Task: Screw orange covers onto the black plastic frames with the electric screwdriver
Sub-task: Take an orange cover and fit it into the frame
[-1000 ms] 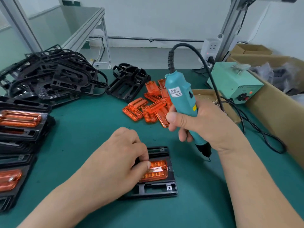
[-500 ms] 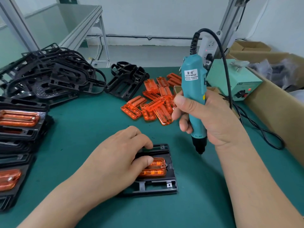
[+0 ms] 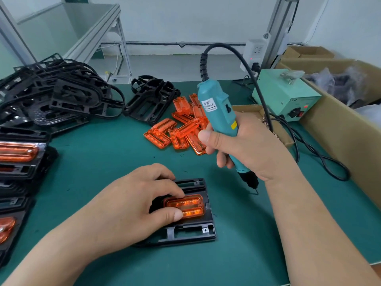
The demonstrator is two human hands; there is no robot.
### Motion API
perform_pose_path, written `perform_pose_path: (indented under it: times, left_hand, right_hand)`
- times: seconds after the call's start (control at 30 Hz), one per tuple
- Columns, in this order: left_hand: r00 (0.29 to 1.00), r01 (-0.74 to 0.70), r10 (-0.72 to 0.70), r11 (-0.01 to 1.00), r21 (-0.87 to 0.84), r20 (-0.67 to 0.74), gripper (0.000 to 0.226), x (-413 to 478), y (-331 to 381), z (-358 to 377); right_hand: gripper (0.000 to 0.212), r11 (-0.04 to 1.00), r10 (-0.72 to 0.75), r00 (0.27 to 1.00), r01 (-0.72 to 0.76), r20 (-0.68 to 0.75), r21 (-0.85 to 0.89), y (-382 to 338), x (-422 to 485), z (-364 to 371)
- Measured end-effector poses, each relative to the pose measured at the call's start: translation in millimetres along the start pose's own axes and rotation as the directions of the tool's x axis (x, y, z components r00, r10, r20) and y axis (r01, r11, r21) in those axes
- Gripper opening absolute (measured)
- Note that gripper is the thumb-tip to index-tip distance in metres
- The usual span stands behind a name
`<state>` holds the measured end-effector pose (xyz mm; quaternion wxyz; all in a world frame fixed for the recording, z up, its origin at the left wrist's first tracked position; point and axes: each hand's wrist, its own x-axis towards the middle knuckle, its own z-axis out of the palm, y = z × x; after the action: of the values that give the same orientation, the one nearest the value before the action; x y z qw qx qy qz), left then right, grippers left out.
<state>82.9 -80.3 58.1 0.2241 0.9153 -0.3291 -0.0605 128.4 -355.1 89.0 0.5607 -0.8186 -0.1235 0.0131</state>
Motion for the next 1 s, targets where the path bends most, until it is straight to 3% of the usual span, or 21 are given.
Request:
perform_pose_path:
  times: [0.13, 0.37, 0.47, 0.63, 0.8, 1.0]
  left_hand:
    - [1.000, -0.008, 0.007, 1.000, 0.027, 0.022, 0.056, 1.1, -0.9, 1.8]
    - [0.999, 0.039, -0.039, 0.999, 0.030, 0.027, 0.036, 8.7, 3.1, 6.2]
    - [0.999, 0.027, -0.028, 0.999, 0.031, 0.031, 0.034, 10.5, 2.5, 7.1]
    - [0.999, 0.026, -0.023, 0.992, -0.124, 0.026, 0.037, 6.1, -1.8, 1.1]
    - [0.999, -0.012, 0.007, 0.991, -0.131, -0.042, 0.039, 12.6, 1.2, 3.7]
    - [0.995, -0.092, 0.093, 0.995, -0.036, 0.022, 0.039, 19.6, 10.9, 11.0]
  right_hand:
    - [0.033, 0.943, 0.047, 0.996, -0.019, 0.078, -0.332, 1.6, -2.6, 1.1]
    - [0.036, 0.777, 0.050, 0.985, 0.065, 0.164, -0.626, 2.3, -3.1, 14.6]
    - [0.033, 0.827, 0.050, 0.984, 0.056, 0.173, -0.559, 4.0, -3.5, 13.9]
    - [0.024, 0.949, 0.064, 0.991, -0.025, 0.115, -0.315, 6.5, -3.7, -5.2]
    - [0.035, 0.895, 0.101, 0.990, -0.050, 0.093, -0.443, 15.8, 2.7, -4.1]
    - [0.034, 0.887, 0.113, 0.989, -0.059, 0.091, -0.459, 16.6, 2.6, -2.6]
